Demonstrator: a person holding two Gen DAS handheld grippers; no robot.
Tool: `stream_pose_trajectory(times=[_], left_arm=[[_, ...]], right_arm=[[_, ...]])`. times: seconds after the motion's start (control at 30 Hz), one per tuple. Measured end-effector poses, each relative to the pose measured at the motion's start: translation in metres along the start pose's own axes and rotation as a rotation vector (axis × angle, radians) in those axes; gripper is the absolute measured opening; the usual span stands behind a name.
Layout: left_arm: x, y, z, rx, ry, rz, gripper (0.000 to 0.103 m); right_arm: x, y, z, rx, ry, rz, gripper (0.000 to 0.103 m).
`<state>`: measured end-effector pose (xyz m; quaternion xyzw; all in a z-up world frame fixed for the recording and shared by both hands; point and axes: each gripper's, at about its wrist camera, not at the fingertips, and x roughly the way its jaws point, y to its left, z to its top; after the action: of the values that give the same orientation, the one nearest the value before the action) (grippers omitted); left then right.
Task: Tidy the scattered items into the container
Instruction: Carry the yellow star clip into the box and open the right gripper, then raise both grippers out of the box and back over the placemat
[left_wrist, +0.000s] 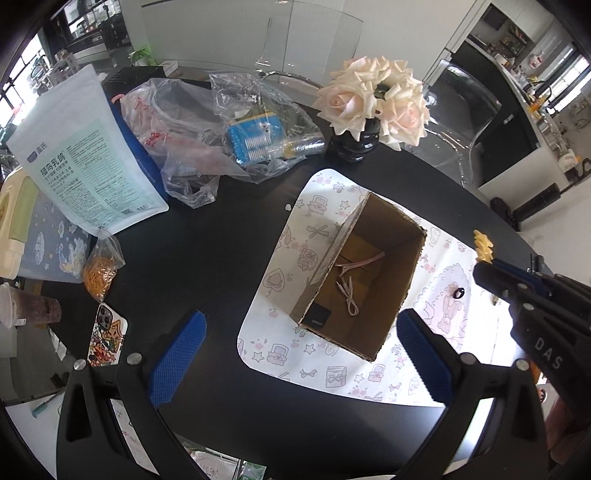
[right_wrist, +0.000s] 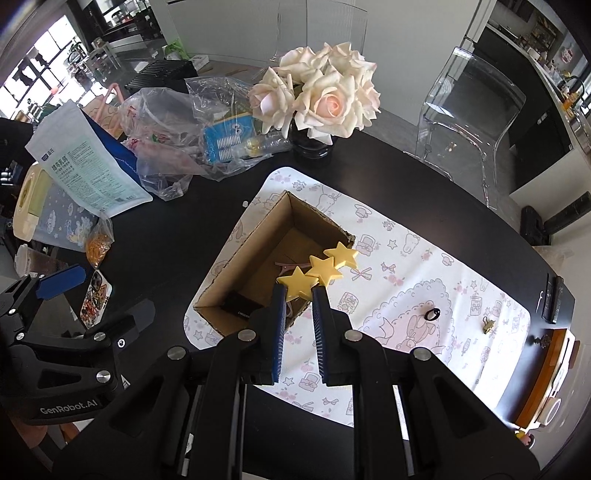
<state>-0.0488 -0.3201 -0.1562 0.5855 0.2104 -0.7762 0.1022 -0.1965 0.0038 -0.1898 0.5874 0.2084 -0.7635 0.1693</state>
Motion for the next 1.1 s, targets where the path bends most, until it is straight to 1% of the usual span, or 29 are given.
stream_pose_trajectory(times=[0.27, 0.37, 0.4, 0.47, 0.5, 0.57, 0.6, 0.63, 0.73, 0.97, 1.1], left_arm=[[-0.006, 0.017, -0.005, -0.051, -0.008, 0.004, 0.103], [-0.008, 0.019, -0.004, -0.053, -0.013, 0.004, 0.103], [-0.009, 0.020, -0.003, -0.056, -0.015, 0.003, 0.103], [-0.009, 0.024, -0.001, -0.071, -0.017, 0.003, 0.103], [-0.009, 0.027, 0.000, -0.079, -0.019, 0.001, 0.103], [-0.009, 0.032, 0.001, -0.096, -0.022, -0.001, 0.103], [-0.009, 0.034, 0.001, -0.101, -0.023, -0.002, 0.103], [-0.009, 0.035, 0.002, -0.100, -0.022, -0.001, 0.103], [-0.007, 0.036, 0.003, -0.095, -0.019, -0.003, 0.103], [-0.007, 0.023, 0.005, -0.060, -0.016, -0.026, 0.103], [-0.009, 0.015, 0.006, -0.041, -0.011, -0.035, 0.103]], right_arm=[[0.006, 0.021, 0.007, -0.045, 0.004, 0.024, 0.015], [0.006, 0.027, 0.010, -0.045, 0.000, 0.032, 0.016], [0.007, 0.029, 0.012, -0.047, 0.000, 0.031, 0.019], [0.008, 0.029, 0.015, -0.028, 0.000, 0.015, 0.052], [0.009, 0.027, 0.017, -0.016, -0.001, 0.002, 0.061], [0.010, 0.020, 0.020, 0.012, 0.004, -0.005, 0.093], [0.010, 0.015, 0.021, 0.029, 0.008, -0.008, 0.100], [0.011, 0.011, 0.021, 0.044, 0.013, -0.010, 0.103], [0.012, 0.003, 0.022, 0.066, 0.027, -0.025, 0.103], [0.003, 0.000, 0.019, 0.065, 0.016, -0.046, 0.103], [-0.003, -0.008, 0.013, 0.091, 0.020, -0.053, 0.103]])
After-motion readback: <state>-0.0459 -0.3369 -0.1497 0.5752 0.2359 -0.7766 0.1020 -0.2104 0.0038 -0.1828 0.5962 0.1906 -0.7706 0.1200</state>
